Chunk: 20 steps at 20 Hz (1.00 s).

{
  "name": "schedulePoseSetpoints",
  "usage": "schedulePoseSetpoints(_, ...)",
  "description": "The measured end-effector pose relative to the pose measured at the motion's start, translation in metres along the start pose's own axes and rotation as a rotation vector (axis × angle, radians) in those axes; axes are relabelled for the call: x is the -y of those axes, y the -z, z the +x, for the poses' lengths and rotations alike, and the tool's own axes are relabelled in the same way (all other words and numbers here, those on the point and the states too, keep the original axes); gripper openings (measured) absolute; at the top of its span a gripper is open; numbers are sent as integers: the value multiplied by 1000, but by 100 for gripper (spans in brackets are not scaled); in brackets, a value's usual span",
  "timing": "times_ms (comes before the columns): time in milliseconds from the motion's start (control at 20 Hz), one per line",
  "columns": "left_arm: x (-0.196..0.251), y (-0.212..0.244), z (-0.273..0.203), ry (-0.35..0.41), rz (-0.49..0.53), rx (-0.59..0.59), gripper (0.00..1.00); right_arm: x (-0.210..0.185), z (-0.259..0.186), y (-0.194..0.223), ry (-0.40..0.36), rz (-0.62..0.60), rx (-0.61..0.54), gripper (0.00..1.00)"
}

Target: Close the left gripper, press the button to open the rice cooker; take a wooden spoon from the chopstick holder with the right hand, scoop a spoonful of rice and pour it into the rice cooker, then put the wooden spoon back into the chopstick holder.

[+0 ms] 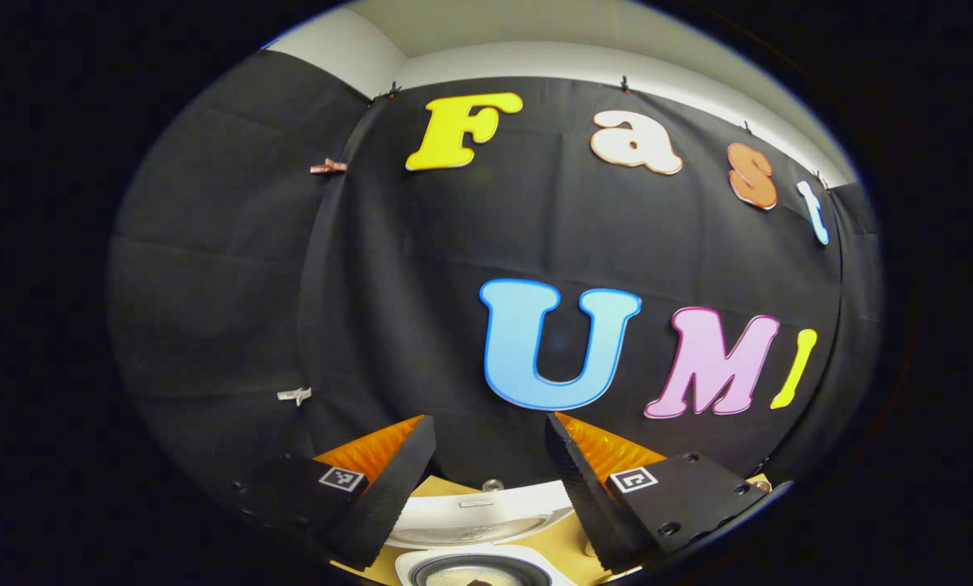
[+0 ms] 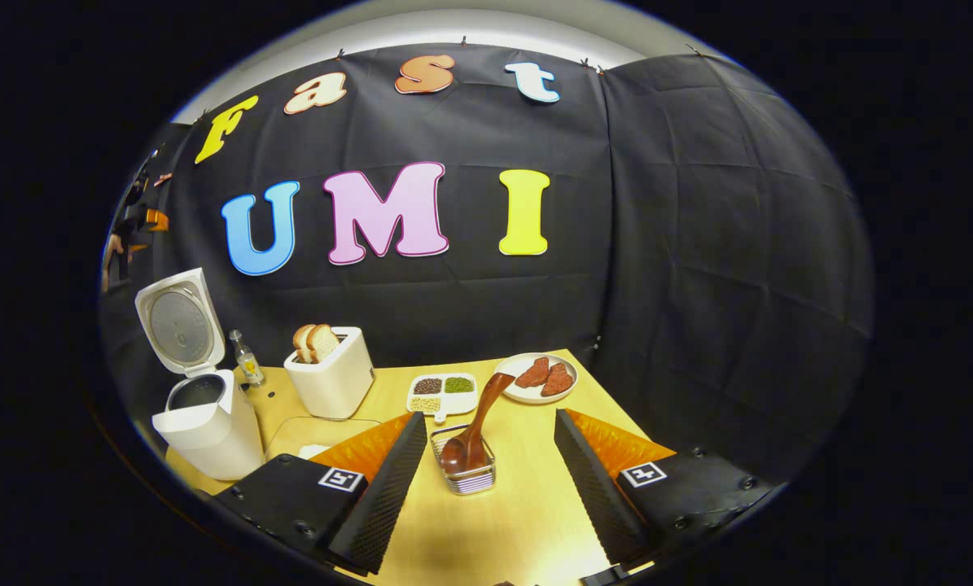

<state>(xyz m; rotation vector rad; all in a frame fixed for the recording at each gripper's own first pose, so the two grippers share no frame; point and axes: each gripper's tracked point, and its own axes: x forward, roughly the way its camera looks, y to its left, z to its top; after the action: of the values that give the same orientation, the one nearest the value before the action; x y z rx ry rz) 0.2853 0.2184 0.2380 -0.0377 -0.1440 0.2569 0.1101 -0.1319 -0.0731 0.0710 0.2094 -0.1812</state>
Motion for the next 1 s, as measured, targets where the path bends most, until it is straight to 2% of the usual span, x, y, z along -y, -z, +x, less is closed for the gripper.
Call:
schedulePoseSetpoints(100, -9, 19, 20, -11, 4, -43, 94, -8, -3, 2, -1, 9, 0, 98)
schedulePoseSetpoints(250, -11, 52, 41, 19, 6, -143, 94, -15, -9, 3, -7, 12, 1, 98)
schedulePoseSetpoints(450, -18, 91, 55, -38, -4, -256, 94, -12, -12, 15, -13, 2, -25, 99)
schedulePoseSetpoints(500, -20, 93, 57, -56, 22, -257, 95, -10, -11, 21, -17, 4, -44, 98)
schedulePoseSetpoints(750, -15, 101, 46, -117, 23, -300, 98, -7, -2, 33, -45, 45, -95, 99)
schedulePoseSetpoints(1000, 0, 123, -1, -111, 3, -366, 98, -5, 9, 31, -93, 43, -97, 98)
